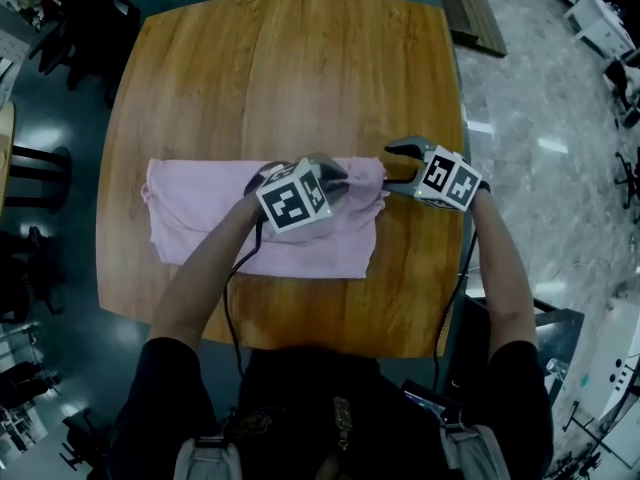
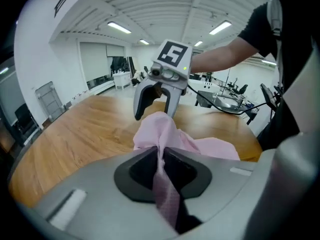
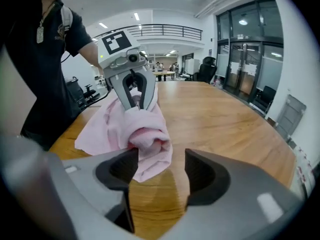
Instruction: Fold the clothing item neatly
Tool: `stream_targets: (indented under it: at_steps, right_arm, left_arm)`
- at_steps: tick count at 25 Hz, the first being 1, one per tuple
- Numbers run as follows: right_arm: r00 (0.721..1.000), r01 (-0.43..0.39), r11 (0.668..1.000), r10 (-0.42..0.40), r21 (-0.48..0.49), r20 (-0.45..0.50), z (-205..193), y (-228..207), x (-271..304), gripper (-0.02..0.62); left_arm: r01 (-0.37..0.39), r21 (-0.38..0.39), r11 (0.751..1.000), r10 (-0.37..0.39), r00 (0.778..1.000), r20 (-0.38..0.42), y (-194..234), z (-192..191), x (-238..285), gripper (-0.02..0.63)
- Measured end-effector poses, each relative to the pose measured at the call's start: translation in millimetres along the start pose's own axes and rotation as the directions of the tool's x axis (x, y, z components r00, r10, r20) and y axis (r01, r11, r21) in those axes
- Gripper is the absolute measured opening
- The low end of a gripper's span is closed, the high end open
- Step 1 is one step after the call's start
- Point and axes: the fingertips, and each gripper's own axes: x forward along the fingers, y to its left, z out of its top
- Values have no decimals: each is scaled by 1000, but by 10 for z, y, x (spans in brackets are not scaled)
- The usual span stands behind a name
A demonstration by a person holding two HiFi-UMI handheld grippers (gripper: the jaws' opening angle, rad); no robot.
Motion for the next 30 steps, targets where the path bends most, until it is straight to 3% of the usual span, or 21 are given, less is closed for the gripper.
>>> stream_targets:
  at_steps: [3,6,8,10,13,16,20,24,27,30]
  right_arm:
    - [995,-98,994,99,-50,21,173,125,103,285]
    - [974,-224,973,226,-63,19,280,356,199,271]
    - [961,-274,961,275,-45,13,281,494,219,145]
    - [960,-279,960,279,-16,33,278,562,178,77]
    - [958,-280,958,275,62,83,290,660,88,74]
    - [951,-301,930,274,211,146,223,762,90,74]
    - [957,-249,879,158,406,244,85,693,167,78]
    - [978,-85,909,-3,408,209,-8,585,14,124]
    - [965,23,911,-128,412,228,54,477,-276,130]
    - [929,102,901,-239,423,284,267,325,-529,130]
  left_arm:
    - [39,38,999,-41,998,49,-95,63,-145,46]
    - [55,15,998,-56,994,95,-109,79,-250,46]
    - [32,-16,999,-30,993,116,-42,70,-294,46]
    - [0,-42,999,6,993,120,43,43,-309,46]
    - [-39,-76,996,47,993,109,154,22,-279,46]
    - [-45,-123,991,54,996,69,223,-3,-123,46]
    - [-71,-200,977,69,997,-17,334,-152,174,66]
    - [-138,-201,970,120,988,-97,448,-319,307,132]
    - [-142,-214,967,131,989,-65,432,-270,264,171]
    - [-161,-233,959,166,986,1,466,-170,59,187]
